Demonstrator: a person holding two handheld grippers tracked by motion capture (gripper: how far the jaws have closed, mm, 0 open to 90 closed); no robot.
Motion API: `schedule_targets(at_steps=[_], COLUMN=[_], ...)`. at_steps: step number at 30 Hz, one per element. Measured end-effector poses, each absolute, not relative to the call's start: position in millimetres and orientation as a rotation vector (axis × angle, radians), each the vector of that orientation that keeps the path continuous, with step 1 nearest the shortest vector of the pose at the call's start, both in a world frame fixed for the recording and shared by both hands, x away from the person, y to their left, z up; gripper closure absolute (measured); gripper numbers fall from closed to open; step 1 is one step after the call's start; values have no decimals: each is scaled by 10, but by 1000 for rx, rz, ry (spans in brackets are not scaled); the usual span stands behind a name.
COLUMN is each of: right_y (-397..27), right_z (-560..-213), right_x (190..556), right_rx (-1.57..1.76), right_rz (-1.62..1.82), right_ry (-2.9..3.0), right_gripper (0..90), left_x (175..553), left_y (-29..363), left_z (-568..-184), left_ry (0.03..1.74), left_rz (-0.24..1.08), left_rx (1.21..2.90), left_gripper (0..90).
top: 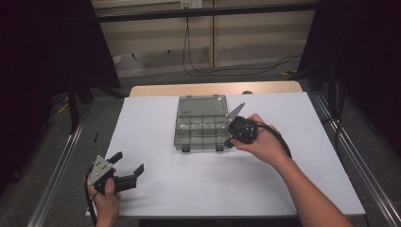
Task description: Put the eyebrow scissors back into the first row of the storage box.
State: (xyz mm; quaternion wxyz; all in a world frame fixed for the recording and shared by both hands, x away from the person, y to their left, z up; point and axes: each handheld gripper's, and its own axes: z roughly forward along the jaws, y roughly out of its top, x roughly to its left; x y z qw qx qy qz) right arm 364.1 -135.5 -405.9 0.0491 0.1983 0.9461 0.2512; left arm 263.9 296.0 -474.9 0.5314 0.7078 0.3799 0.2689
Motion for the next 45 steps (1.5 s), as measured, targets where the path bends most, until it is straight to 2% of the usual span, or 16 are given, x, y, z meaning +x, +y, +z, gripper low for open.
schedule_targets(at_steps=[19,45], right_y=[-1101,-846], right_z=[-3946,-3970], right_x=[3911,4252], right_rx=[570,569], right_rz=[795,748], right_ry=[2848,2845], right_gripper=[892,892], left_x=[2642,2637], left_y=[2972,2978], left_z=[-4748,-4748], left_ry=[894,893], left_rz=[636,628], left_rx=[1684,1676], left_gripper=[34,34])
